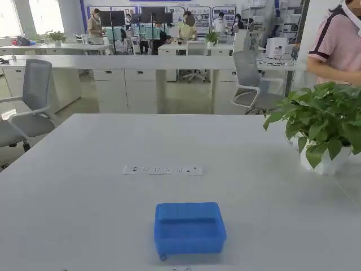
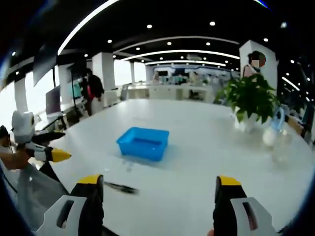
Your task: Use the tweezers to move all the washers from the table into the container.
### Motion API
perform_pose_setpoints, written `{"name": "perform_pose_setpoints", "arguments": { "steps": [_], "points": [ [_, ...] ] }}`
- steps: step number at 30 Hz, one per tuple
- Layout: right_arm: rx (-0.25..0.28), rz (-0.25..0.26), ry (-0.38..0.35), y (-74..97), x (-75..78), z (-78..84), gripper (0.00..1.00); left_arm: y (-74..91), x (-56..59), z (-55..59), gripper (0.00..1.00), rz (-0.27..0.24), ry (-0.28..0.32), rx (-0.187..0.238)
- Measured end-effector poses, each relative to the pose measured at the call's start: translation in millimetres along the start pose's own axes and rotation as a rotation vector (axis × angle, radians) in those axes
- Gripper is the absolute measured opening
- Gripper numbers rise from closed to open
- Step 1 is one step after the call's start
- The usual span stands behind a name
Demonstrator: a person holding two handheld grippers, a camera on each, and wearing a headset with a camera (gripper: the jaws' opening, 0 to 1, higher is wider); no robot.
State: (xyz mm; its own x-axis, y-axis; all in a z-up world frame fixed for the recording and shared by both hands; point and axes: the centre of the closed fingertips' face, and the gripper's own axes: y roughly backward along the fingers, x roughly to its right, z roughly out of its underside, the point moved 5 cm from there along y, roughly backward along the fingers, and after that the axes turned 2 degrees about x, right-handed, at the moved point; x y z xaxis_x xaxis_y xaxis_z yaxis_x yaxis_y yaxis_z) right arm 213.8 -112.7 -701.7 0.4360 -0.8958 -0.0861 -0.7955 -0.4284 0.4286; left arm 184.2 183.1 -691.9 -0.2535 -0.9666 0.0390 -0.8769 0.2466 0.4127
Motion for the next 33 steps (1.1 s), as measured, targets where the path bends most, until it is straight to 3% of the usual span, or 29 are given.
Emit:
{"name": "perform_pose_setpoints", "arguments": {
  "steps": [5, 13, 18, 33],
  "points": [
    [-0.01, -0.02, -0.002, 2.0, -5.3, -2.1, 0.97, 2.7, 0.4, -4.6, 0.99, 0.027, 0.029, 0.025],
    [-0.036, -0.031, 0.063, 2.7, -13.2, -0.8, 0.97, 8.0, 6.6, -4.9, 0.99, 0.039, 0.054, 0.049],
    [-0.049, -0.028, 0.088, 4.0, -11.2, -1.1, 0.97, 9.5, 6.3, -0.4, 0.99, 0.029, 0.048, 0.031],
    [-0.035, -0.038, 0.036, 3.1, -8.0, -5.3, 0.96, 6.0, 8.7, 2.6, 0.99, 0.036, 0.006, -0.022]
  ]
}}
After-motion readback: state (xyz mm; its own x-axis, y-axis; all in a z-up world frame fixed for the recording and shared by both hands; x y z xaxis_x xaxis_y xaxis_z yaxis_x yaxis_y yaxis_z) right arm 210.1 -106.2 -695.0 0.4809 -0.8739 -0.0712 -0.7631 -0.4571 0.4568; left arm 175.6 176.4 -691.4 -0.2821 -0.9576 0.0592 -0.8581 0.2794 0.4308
